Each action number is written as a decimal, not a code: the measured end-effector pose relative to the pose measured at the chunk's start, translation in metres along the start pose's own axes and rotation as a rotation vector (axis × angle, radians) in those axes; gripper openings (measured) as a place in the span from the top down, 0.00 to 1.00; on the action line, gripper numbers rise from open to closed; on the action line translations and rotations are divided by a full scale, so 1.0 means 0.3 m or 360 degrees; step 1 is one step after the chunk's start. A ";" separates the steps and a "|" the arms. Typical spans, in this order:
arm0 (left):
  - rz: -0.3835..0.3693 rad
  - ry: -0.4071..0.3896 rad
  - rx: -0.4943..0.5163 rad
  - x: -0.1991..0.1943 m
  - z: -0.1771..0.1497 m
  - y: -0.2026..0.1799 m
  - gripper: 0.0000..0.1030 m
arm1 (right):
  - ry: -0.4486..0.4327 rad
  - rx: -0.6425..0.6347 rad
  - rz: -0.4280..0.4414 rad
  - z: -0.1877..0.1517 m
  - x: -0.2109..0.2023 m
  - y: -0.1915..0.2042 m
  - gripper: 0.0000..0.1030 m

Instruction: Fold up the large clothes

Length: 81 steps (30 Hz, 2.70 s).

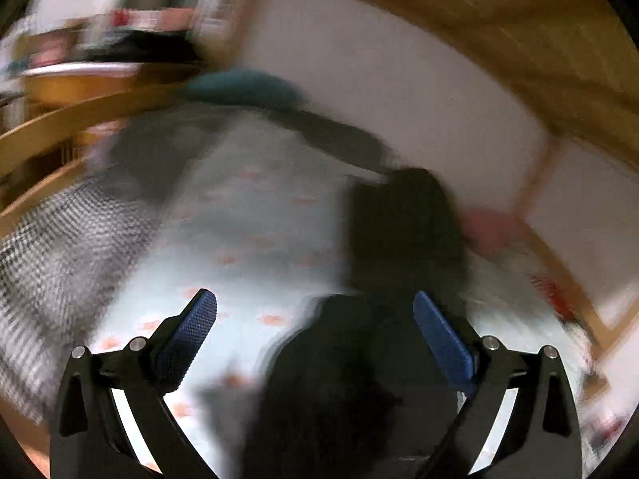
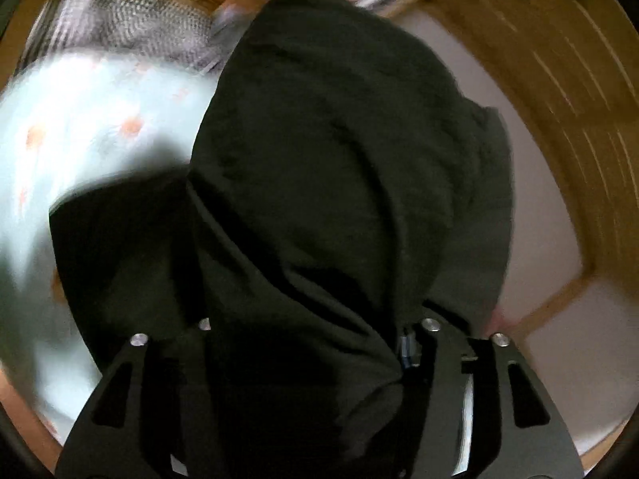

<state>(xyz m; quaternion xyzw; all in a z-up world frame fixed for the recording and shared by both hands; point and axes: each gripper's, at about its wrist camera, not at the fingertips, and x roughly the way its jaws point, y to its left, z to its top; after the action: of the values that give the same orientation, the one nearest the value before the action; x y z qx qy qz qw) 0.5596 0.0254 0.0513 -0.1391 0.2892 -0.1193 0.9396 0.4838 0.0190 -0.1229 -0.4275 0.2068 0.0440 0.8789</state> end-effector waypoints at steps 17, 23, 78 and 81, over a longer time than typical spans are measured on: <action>0.0437 0.0671 0.0470 0.823 -0.095 -0.021 0.04 | -0.0398 0.0344 0.0612 -0.147 -0.255 -0.162 0.09; 0.0331 0.0651 0.0283 0.872 -0.144 0.087 0.04 | -0.0222 0.0957 0.0757 -0.192 -0.167 -0.509 0.03; 0.0150 0.0488 0.0179 0.305 -0.454 -0.053 0.05 | 0.0222 0.2047 0.1512 -0.676 0.291 -0.681 0.02; 0.0092 0.0465 0.0178 0.304 -0.503 -0.010 0.04 | 0.0328 0.2113 0.1661 -0.731 0.352 -0.638 0.02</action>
<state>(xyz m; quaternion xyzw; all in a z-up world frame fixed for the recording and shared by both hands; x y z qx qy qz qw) 0.5456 -0.0343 -0.1141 -0.0594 0.4197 -0.1271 0.8968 0.5570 -0.2811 -0.1453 0.3249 0.4393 0.2742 0.7913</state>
